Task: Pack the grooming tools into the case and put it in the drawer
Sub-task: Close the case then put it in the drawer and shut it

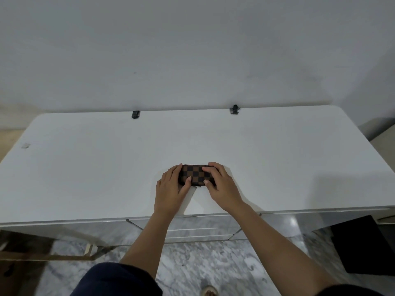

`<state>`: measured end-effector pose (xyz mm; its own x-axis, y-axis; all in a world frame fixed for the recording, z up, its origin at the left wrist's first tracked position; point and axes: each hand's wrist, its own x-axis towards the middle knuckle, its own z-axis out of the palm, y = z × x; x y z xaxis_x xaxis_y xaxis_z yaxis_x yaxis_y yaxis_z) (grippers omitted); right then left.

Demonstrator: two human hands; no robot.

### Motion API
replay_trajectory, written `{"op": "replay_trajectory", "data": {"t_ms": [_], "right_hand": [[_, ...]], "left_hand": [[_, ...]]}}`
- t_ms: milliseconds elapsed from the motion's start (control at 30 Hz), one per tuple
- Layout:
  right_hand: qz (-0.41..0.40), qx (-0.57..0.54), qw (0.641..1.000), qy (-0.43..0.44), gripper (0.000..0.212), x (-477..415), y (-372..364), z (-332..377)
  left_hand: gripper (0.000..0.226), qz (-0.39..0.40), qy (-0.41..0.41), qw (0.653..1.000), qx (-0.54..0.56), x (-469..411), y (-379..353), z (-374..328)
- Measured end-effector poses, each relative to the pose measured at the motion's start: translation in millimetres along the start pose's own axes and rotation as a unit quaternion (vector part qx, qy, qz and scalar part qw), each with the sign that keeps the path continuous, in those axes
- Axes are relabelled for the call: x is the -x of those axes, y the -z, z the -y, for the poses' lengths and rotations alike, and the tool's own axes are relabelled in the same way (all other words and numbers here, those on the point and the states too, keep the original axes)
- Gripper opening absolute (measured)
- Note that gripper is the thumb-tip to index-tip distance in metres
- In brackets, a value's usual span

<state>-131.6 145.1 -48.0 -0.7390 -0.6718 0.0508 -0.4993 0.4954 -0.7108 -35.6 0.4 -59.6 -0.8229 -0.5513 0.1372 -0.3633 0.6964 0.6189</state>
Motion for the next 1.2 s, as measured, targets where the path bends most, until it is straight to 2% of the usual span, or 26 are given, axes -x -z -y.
{"op": "replay_trajectory", "data": {"t_ms": [300,433,533,600,700,800,933,1067,1200], "right_hand": [[0.002,-0.048,0.998,-0.043,0.041,1.5,-1.2,11.8],[-0.054,-0.051,0.994,-0.079,0.048,33.4,-5.8,20.0],[-0.099,-0.020,0.992,-0.073,0.038,66.2,-16.7,19.1],[-0.136,-0.006,0.989,-0.051,0.029,83.2,-23.8,20.0],[-0.185,0.024,0.982,-0.016,0.021,104.5,-33.5,25.4],[-0.193,0.051,0.980,0.001,0.012,120.7,-43.5,32.1],[-0.145,0.090,0.985,-0.010,0.035,127.2,-64.1,25.3],[-0.121,0.130,0.984,-0.010,0.030,117.6,-77.4,12.0],[-0.155,0.153,0.976,0.012,0.030,114.7,-82.4,-0.1]], "left_hand": [[0.048,0.015,0.007,1.000,0.006,-1.6,0.6,-1.5],[0.045,0.024,-0.010,0.998,0.056,6.1,10.3,-1.6],[0.045,0.020,-0.026,0.996,0.081,25.1,14.6,4.7],[0.042,0.004,-0.061,0.997,0.048,41.2,19.7,9.8],[0.024,-0.044,-0.115,0.992,-0.012,68.9,25.8,13.6],[0.012,-0.096,-0.144,0.985,-0.006,92.9,26.8,18.8],[0.007,-0.116,-0.142,0.983,-0.007,120.8,10.7,36.4],[0.028,-0.119,-0.120,0.983,-0.075,126.7,-11.4,45.8],[0.028,-0.105,-0.083,0.987,-0.094,121.3,-18.1,38.2]]}}
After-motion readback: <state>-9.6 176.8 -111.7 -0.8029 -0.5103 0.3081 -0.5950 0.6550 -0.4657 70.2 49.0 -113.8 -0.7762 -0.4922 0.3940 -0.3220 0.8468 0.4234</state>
